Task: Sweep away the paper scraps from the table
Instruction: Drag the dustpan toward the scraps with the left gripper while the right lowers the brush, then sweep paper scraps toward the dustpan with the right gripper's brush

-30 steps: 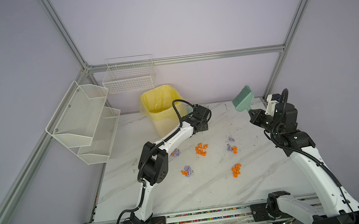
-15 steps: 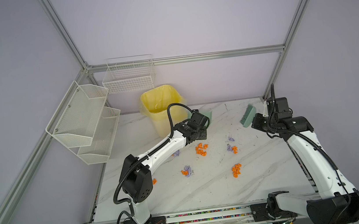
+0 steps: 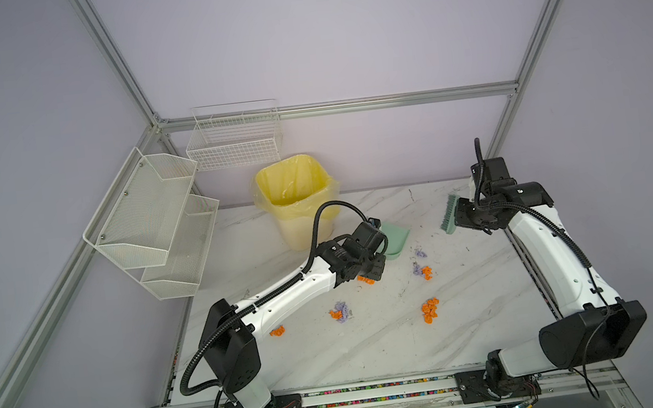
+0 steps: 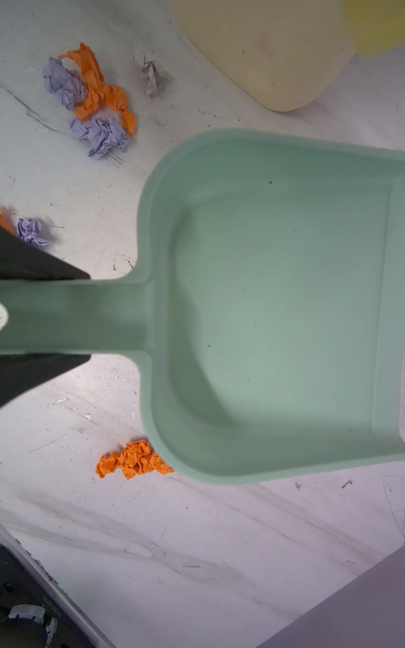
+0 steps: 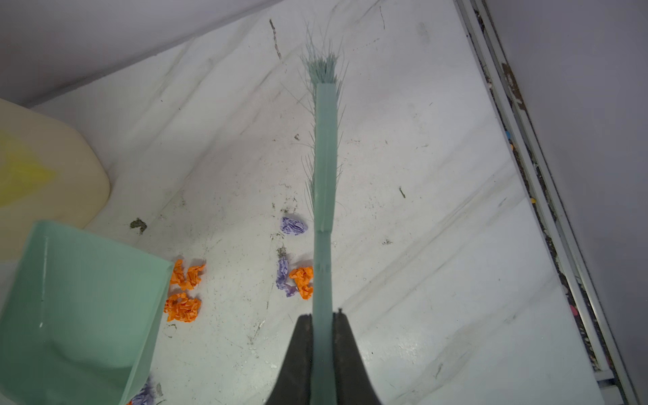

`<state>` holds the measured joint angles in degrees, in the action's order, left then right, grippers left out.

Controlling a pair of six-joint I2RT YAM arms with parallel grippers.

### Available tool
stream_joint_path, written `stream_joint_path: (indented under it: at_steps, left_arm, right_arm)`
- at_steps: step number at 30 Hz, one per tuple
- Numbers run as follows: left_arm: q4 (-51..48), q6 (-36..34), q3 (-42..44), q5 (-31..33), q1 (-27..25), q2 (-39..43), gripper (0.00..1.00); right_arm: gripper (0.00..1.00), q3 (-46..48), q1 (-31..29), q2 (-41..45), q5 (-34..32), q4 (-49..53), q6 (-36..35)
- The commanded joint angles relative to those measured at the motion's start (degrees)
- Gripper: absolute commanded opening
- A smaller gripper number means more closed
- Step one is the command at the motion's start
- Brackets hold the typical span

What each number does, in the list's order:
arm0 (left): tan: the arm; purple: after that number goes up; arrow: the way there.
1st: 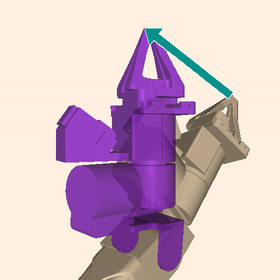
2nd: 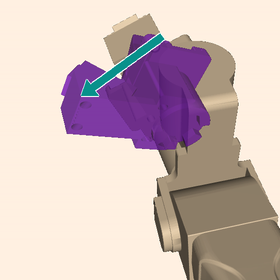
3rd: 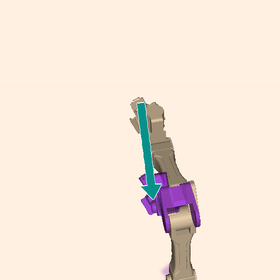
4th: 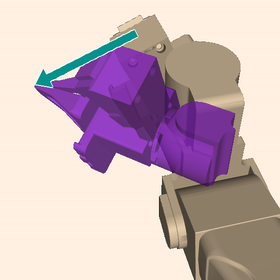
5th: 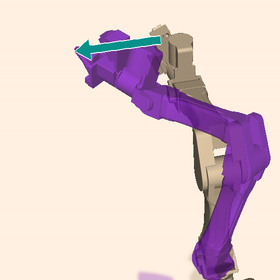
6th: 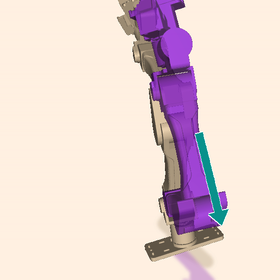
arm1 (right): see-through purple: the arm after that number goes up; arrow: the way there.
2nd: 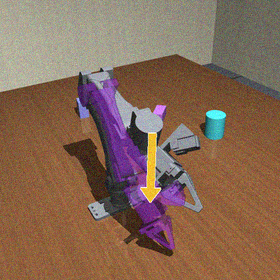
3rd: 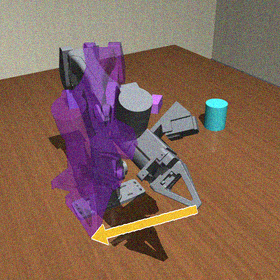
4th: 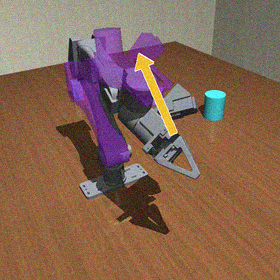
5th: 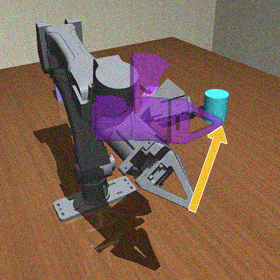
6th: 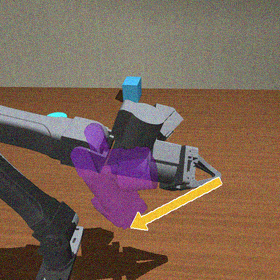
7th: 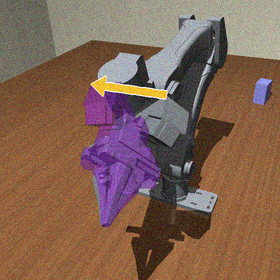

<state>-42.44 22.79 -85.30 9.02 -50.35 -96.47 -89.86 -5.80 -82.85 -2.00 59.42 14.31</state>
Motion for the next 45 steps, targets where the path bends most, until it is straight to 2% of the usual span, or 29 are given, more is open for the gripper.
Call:
stream_joint_path:
  at_steps: [1, 4, 8, 14, 17, 32, 37, 45]
  left_arm:
    - [0.2, -2.7, 2.4, -0.6, -0.4, 3.2, 0.06]
    - [0.2, -3.4, 2.6, -1.6, -0.6, 3.3, 0.06]
    - [0.0, -4.9, 2.9, -3.1, -0.8, 3.0, 0.06]
    - [-0.2, -5.3, 4.7, -6.1, -0.9, 2.3, 0.06]
    - [-0.1, -4.7, 5.8, -7.4, -1.1, 1.6, 0.05]
    - [-0.3, -2.2, 9.2, -9.2, -3.7, -0.5, 0.04]
    - [0.0, -1.6, 10.1, -12.3, -3.9, -1.4, 0.04]
    - [-2.0, -1.7, 9.8, -7.6, -4.7, -3.2, 0.04]
  right_arm:
    - [0.00, -1.9, -0.5, -0.7, -4.9, 1.7, -2.5]
    - [0.00, -5.8, -1.4, -4.5, -7.0, 4.4, -3.6]
    - [0.00, -9.2, -3.3, -9.3, -5.9, 7.4, -4.5]
    - [0.00, -6.3, -8.2, -13.0, -6.2, 9.0, -4.5]
    - [0.00, -3.9, -9.8, -12.4, -6.9, 8.3, -3.5]
    - [0.00, 2.5, -10.2, -8.9, -6.1, 7.8, -3.4]
    - [0.00, 2.2, -10.4, -9.0, -5.0, 7.8, -3.7]
    - [0.00, 4.8, -10.8, -8.8, -1.3, 5.5, -4.1]
